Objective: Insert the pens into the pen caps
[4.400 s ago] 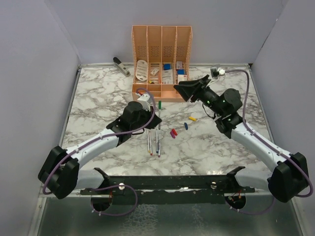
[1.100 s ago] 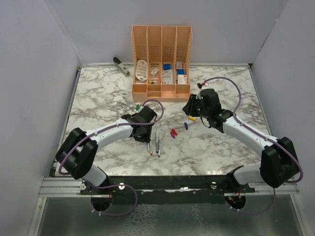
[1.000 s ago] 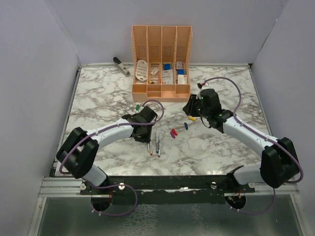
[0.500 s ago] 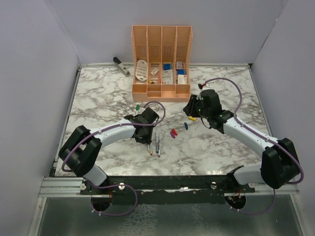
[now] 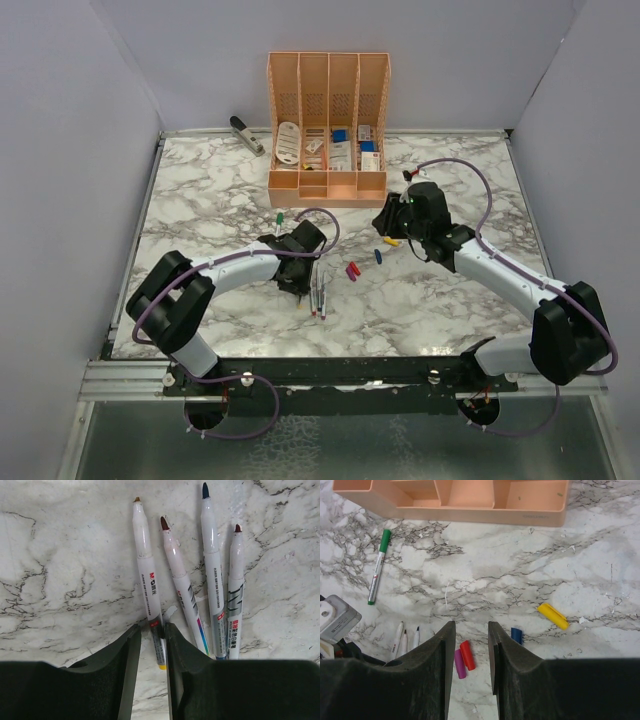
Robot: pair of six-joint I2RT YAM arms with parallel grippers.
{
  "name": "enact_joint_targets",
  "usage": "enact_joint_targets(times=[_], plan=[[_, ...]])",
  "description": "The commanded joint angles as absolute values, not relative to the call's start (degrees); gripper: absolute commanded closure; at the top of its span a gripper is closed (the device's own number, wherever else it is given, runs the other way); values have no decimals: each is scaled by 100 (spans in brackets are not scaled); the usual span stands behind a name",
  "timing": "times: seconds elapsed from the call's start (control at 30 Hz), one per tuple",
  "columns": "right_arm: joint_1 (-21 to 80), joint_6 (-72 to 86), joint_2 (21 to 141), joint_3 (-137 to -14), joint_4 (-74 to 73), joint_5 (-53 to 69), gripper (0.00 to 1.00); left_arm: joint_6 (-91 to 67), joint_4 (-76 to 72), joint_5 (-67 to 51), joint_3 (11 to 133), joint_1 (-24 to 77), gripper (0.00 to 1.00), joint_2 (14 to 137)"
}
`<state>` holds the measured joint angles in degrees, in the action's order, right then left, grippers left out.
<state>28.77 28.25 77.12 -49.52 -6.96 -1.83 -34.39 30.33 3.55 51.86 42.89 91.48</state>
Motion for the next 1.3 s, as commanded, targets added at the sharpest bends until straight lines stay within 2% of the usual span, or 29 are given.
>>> enact_joint_targets(times=[0.0, 0.4, 0.6, 1.0, 1.27], plan=[[2900, 2850, 7576, -4899, -703, -298, 68, -3444, 3030, 420, 5203, 4330, 71, 9310], [2899, 2846, 7558, -4937, -855, -845, 68, -3327, 3015, 595, 5241, 4331, 72, 9521], [2891, 2839, 7512, -5033, -1002, -1102, 68, -3269, 3020, 548, 5251, 4331, 79, 9685], [2887, 2892, 7399, -5135, -1202, -1283, 68, -2942, 3283, 79, 5266, 4308, 79, 10171], [2892, 2917, 7306, -5073, -1180, -1270, 68, -2779, 3528, 139, 5407, 4253, 74, 10305]])
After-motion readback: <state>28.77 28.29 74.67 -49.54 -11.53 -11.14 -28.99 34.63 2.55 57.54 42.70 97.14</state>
